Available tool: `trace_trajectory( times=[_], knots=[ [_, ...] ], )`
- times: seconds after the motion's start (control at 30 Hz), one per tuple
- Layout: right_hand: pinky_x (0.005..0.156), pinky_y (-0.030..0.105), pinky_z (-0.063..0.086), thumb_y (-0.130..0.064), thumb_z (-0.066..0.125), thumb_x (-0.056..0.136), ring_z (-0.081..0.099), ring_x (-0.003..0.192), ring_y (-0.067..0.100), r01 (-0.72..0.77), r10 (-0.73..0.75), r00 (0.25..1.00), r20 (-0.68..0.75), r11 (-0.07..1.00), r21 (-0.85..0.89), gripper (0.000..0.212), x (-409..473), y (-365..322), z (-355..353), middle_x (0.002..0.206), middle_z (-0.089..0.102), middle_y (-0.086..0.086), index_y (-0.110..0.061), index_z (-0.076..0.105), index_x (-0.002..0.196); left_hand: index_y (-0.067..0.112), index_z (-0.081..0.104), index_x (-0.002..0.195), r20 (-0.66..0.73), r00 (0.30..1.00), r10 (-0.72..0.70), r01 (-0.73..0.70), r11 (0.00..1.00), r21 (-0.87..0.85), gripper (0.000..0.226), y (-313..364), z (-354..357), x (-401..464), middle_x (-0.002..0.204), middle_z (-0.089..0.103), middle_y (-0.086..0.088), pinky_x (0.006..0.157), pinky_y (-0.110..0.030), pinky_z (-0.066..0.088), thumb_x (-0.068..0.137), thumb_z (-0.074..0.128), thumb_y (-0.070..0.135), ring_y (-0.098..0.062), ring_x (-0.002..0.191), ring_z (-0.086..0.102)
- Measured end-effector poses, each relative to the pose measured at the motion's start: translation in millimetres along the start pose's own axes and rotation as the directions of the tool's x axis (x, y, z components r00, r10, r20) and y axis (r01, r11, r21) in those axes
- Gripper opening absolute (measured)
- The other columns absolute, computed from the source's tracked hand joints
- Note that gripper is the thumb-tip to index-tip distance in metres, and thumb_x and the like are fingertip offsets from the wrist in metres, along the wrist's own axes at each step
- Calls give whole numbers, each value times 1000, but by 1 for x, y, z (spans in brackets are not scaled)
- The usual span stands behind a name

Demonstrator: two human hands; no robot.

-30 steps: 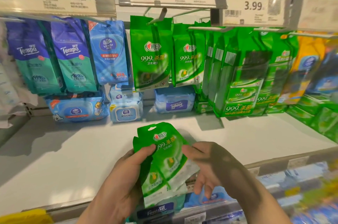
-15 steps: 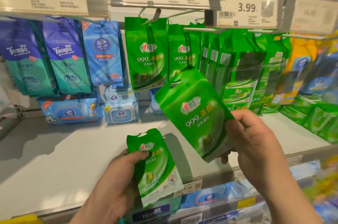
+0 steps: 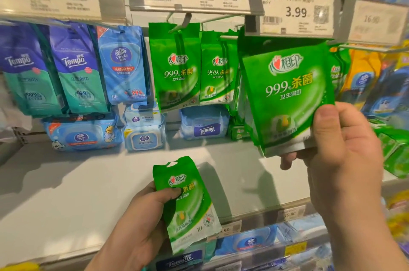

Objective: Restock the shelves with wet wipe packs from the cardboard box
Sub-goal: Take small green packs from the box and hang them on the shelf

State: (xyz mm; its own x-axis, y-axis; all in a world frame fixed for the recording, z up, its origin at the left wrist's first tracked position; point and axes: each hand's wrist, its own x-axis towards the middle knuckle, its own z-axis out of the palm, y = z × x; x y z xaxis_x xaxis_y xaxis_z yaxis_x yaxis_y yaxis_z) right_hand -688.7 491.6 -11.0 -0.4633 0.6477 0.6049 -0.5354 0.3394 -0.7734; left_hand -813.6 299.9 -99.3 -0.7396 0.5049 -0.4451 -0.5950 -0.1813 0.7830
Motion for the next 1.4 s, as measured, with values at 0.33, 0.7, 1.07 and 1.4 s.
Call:
trace_trajectory(
  times=[0.33,0.7,1.07,1.4],
  knots=[
    [45,39,49,-25,49,107,55,40,27,-108,106,993,-45,993,-43,27,-4,20,5,59,63,9,-19,57,82,6,61,116,-7,1000,13,-13,1000,-5,29,1,-5,0,101,73,-24,88,-58,53,91,52,-3,-39,89,70],
    [50,42,54,-13,48,105,62,51,27,-304,301,947,111,952,18,21,-11,31,20,66,67,10,-7,55,86,5,61,117,-23,999,23,-24,999,-30,29,1,-11,-1,98,74,-23,65,-43,60,90,52,-3,-34,74,73],
    [49,35,59,-24,52,107,65,53,25,-379,377,925,39,918,114,23,21,44,62,69,70,8,-4,56,97,8,62,117,-15,1000,14,-14,1000,-25,30,3,-18,-6,100,74,-22,73,-48,58,90,52,0,-38,83,72],
    [66,42,64,-30,55,106,76,69,30,-490,502,865,-14,851,190,19,37,59,89,89,59,6,-11,53,104,10,62,115,-23,999,25,-26,1000,-12,28,6,-21,-11,101,74,-21,67,-46,58,90,53,1,-36,79,73]
  ],
)
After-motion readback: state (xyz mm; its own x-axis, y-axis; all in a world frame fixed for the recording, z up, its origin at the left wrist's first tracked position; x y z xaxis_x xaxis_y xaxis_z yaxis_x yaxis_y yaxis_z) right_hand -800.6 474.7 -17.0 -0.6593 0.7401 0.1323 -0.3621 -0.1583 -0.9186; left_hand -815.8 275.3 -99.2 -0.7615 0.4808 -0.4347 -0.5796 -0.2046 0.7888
